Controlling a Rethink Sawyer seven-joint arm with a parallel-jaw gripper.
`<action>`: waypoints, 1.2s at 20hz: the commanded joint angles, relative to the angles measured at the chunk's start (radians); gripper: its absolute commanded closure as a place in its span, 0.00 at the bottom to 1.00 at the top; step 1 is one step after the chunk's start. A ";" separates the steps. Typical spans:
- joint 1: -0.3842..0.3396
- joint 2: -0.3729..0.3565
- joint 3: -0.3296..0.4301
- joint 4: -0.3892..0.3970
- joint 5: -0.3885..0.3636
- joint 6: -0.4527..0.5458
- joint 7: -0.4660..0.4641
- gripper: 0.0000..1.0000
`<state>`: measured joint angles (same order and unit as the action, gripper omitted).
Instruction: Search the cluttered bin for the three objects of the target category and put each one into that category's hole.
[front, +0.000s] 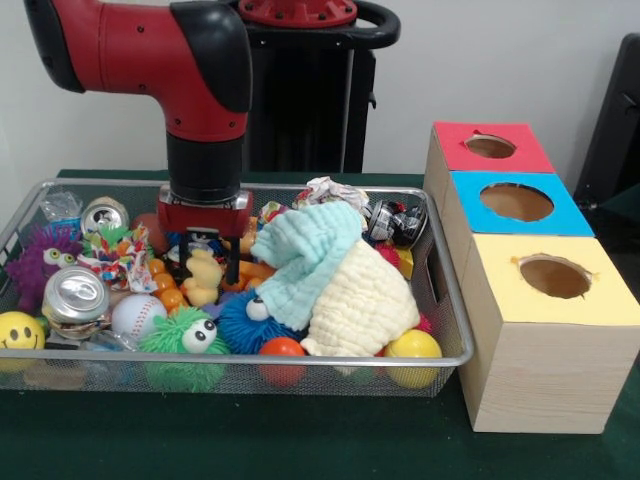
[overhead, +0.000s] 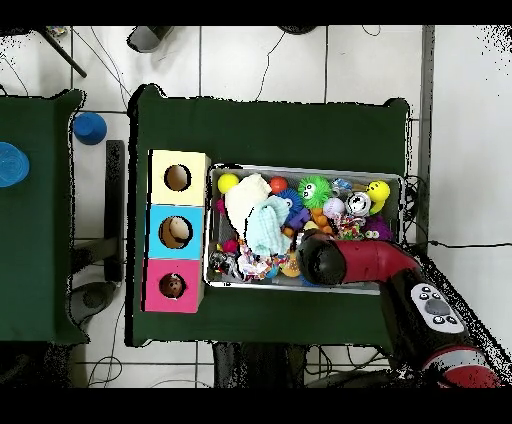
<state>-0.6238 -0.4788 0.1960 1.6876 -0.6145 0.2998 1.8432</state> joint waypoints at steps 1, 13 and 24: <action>-0.014 0.055 0.068 -0.082 -0.080 -0.059 -0.042 1.00; -0.006 0.059 0.066 -0.087 -0.070 -0.057 -0.029 1.00; 0.000 -0.020 0.095 -0.028 -0.004 0.024 -0.022 1.00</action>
<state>-0.6289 -0.4822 0.1971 1.6869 -0.6186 0.2995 1.8432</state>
